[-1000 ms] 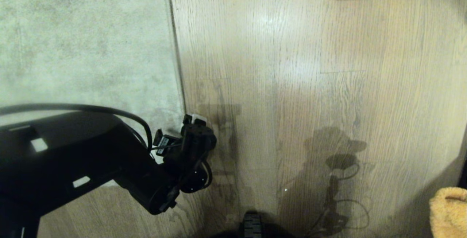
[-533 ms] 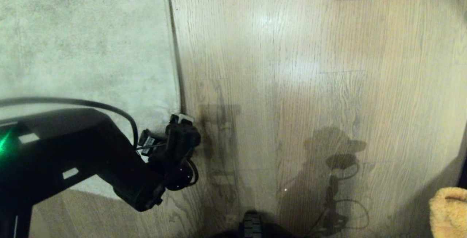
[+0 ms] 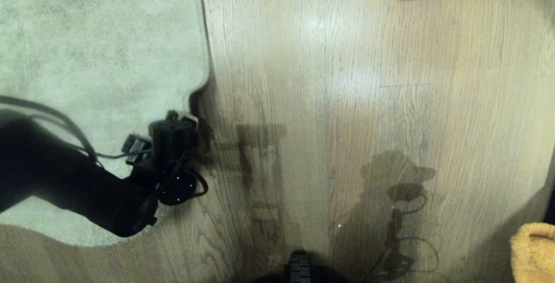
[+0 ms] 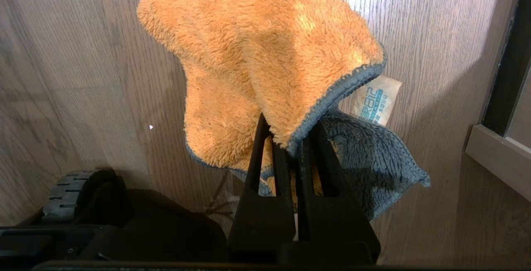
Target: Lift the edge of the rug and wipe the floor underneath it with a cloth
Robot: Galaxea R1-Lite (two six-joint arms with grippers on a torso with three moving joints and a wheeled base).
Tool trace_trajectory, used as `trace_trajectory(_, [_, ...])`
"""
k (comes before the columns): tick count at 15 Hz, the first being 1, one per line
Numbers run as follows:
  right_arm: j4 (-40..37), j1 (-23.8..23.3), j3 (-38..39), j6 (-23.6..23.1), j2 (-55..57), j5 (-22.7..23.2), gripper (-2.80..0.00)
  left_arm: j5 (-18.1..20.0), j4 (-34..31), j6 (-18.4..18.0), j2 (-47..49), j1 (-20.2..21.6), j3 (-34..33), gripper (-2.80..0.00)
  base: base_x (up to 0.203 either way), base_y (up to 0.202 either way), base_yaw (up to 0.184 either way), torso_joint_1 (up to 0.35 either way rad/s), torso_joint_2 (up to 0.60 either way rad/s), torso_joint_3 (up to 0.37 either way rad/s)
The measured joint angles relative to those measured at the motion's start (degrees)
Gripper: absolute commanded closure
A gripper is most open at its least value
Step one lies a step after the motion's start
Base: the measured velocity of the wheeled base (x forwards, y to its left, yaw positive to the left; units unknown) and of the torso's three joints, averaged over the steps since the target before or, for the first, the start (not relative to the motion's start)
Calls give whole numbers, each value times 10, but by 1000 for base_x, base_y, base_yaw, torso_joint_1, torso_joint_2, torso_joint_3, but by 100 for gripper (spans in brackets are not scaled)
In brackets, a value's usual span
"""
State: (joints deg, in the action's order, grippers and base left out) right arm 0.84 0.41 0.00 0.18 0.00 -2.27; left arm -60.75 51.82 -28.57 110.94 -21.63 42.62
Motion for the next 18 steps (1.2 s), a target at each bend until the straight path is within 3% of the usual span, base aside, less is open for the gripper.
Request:
trace_trajectory(3, [0, 0, 0, 0, 0, 0, 0, -1, 3, -83, -59, 12, 26, -280, 0, 0, 0, 0, 0, 0])
trace_trajectory(8, [0, 0, 0, 0, 0, 0, 0, -4, 4, -84, -112, -33, -18, -280, 0, 0, 0, 0, 0, 0])
trace_trajectory(12, [0, 0, 0, 0, 0, 0, 0, 0, 7, -24, -121, -59, -135, -280, 0, 0, 0, 0, 0, 0])
trace_trajectory(15, [0, 0, 0, 0, 0, 0, 0, -5, 6, 40, -107, -55, -214, -280, 0, 0, 0, 0, 0, 0])
trace_trajectory(18, [0, 0, 0, 0, 0, 0, 0, -4, 5, 79, -100, -47, -299, -280, 0, 0, 0, 0, 0, 0])
